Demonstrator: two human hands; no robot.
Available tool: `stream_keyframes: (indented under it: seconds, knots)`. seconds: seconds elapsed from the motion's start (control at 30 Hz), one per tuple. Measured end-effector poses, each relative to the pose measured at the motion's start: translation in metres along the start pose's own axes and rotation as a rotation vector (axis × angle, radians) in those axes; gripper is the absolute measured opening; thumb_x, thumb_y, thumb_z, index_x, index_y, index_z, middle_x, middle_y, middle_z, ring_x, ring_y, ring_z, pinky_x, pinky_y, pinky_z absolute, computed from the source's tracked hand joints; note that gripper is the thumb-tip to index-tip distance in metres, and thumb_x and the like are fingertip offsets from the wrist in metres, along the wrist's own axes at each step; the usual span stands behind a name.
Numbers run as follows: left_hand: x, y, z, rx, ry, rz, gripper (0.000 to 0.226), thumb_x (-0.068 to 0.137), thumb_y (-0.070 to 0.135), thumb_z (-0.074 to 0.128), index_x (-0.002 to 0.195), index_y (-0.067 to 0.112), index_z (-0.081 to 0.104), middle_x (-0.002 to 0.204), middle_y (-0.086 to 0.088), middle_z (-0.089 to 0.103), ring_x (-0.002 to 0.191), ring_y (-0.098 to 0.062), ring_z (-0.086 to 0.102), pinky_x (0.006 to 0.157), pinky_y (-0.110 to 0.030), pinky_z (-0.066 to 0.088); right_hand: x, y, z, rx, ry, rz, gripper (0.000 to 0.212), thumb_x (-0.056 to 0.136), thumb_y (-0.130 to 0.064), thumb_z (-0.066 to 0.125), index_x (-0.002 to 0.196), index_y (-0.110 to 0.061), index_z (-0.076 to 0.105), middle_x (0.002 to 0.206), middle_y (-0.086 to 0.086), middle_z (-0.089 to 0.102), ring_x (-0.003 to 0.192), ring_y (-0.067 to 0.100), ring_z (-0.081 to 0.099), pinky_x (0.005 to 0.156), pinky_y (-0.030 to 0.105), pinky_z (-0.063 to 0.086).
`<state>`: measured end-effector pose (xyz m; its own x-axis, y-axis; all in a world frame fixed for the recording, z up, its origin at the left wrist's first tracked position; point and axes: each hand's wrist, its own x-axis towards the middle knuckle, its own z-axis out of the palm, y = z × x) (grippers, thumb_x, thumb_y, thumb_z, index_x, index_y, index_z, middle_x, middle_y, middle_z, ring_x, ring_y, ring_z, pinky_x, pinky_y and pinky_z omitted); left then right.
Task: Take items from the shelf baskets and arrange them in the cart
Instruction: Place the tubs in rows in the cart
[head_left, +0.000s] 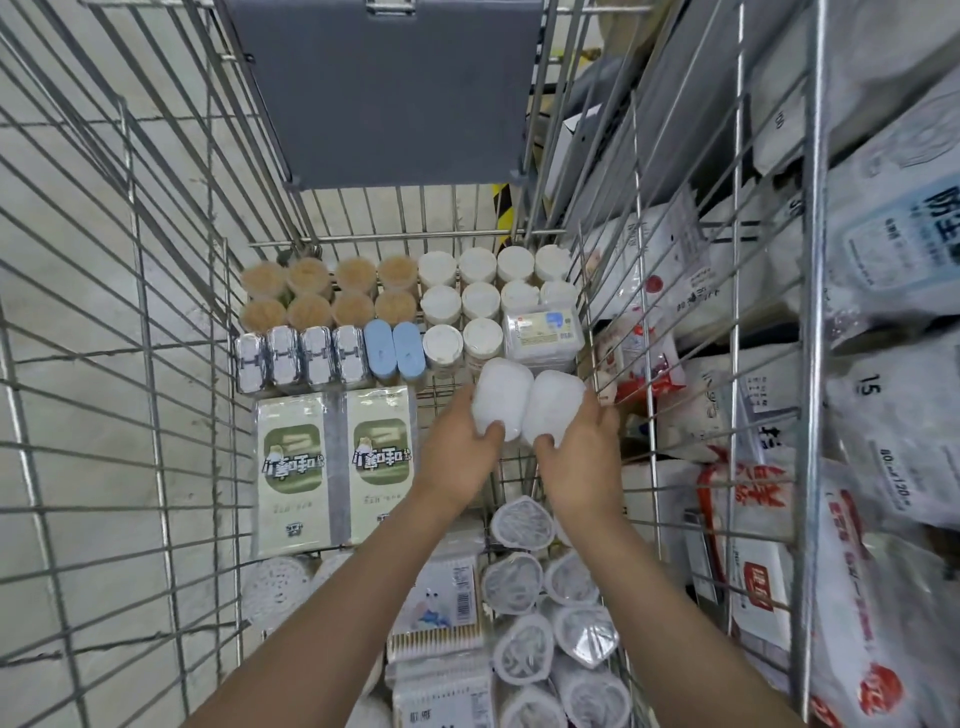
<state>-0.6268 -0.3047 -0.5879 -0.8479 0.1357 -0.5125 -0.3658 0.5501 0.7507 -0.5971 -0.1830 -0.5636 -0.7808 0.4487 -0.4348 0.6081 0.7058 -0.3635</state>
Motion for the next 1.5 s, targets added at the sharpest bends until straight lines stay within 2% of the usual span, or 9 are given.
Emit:
stream_keyframes:
  seconds: [0.13, 0.37, 0.47, 0.73, 0.87, 1.03, 1.2, 1.4, 1.5]
  knots:
    - [0.003, -0.007, -0.009, 0.026, -0.014, 0.011, 0.049, 0.090, 0.016, 0.055, 0.137, 0.018, 0.041, 0.123, -0.005, 0.058, 0.094, -0.017, 0.051, 0.065, -0.026, 0.035, 0.002, 0.003, 0.004, -0.002, -0.074, 0.030, 0.076, 0.085, -0.024, 0.066, 0.146, -0.004, 0.025, 0.135, 0.019, 0.036, 0.122, 0.035, 0.041, 0.101, 0.042, 0.041]
    - [0.006, -0.017, -0.006, 0.102, -0.043, 0.047, 0.079, 0.076, 0.024, 0.077, 0.142, 0.017, 0.034, 0.134, -0.007, 0.046, 0.121, -0.024, 0.045, 0.094, -0.035, 0.042, 0.004, 0.017, 0.017, 0.225, -0.153, -0.040, 0.112, 0.070, -0.007, 0.081, 0.152, -0.010, 0.004, 0.144, 0.016, 0.033, 0.129, 0.027, 0.037, 0.104, 0.037, 0.038]
    - [0.008, -0.020, -0.003, 0.107, -0.039, 0.071, 0.089, 0.072, 0.023, 0.080, 0.145, 0.018, 0.029, 0.135, -0.007, 0.046, 0.121, -0.022, 0.045, 0.090, -0.027, 0.038, 0.006, 0.019, 0.024, 0.305, -0.127, -0.079, 0.118, 0.068, -0.008, 0.084, 0.153, -0.017, 0.003, 0.148, 0.010, 0.030, 0.131, 0.022, 0.037, 0.102, 0.032, 0.037]
    - [-0.004, -0.024, -0.014, 0.002, 0.135, 0.040, 0.072, 0.071, 0.030, 0.081, 0.132, 0.019, 0.042, 0.103, 0.011, 0.059, 0.092, -0.013, 0.059, 0.062, -0.017, 0.041, 0.018, 0.019, 0.023, 0.399, -0.053, -0.082, 0.101, 0.057, -0.019, 0.091, 0.140, -0.019, 0.034, 0.135, 0.002, 0.044, 0.121, 0.020, 0.046, 0.094, 0.038, 0.046]
    - [-0.034, -0.013, -0.025, -0.179, 0.267, 0.013, 0.069, 0.070, 0.031, 0.082, 0.128, 0.022, 0.045, 0.103, 0.023, 0.054, 0.093, 0.002, 0.058, 0.067, -0.007, 0.042, -0.002, 0.005, 0.012, 0.497, -0.027, -0.061, 0.101, 0.056, -0.019, 0.091, 0.140, -0.018, 0.034, 0.136, 0.002, 0.043, 0.123, 0.018, 0.043, 0.101, 0.040, 0.043]
    - [-0.090, 0.015, -0.059, -0.352, 0.419, 0.035, 0.060, 0.071, 0.034, 0.079, 0.124, 0.041, 0.051, 0.106, 0.031, 0.061, 0.097, 0.013, 0.057, 0.071, -0.002, 0.045, -0.054, -0.007, -0.025, 0.680, -0.015, -0.093, 0.101, 0.054, -0.015, 0.092, 0.135, -0.034, 0.034, 0.132, -0.012, 0.041, 0.119, 0.005, 0.043, 0.096, 0.022, 0.042]
    - [-0.159, 0.061, -0.099, -0.487, 0.507, 0.067, 0.057, 0.075, 0.022, 0.077, 0.121, 0.047, 0.055, 0.112, 0.018, 0.066, 0.103, 0.003, 0.062, 0.085, -0.020, 0.054, -0.110, -0.018, -0.086, 0.901, -0.102, -0.133, 0.094, 0.052, -0.017, 0.093, 0.120, -0.052, 0.038, 0.122, -0.029, 0.043, 0.107, -0.018, 0.045, 0.073, 0.005, 0.046]
    - [-0.255, 0.115, -0.147, -0.571, 0.540, 0.156, 0.063, 0.070, 0.031, 0.082, 0.127, 0.028, 0.057, 0.108, 0.015, 0.068, 0.097, 0.003, 0.064, 0.069, -0.009, 0.051, -0.179, -0.039, -0.169, 0.998, -0.234, -0.226, 0.089, 0.039, -0.044, 0.089, 0.113, -0.062, 0.042, 0.117, -0.034, 0.050, 0.108, -0.008, 0.052, 0.070, 0.020, 0.054]
    - [-0.302, 0.126, -0.168, -0.619, 0.548, 0.194, 0.053, 0.069, 0.034, 0.074, 0.120, 0.029, 0.059, 0.104, 0.021, 0.068, 0.092, 0.005, 0.064, 0.065, -0.008, 0.049, -0.215, -0.044, -0.195, 1.072, -0.316, -0.248, 0.099, 0.033, -0.054, 0.091, 0.121, -0.054, 0.046, 0.123, -0.021, 0.053, 0.109, 0.006, 0.057, 0.071, 0.028, 0.056]
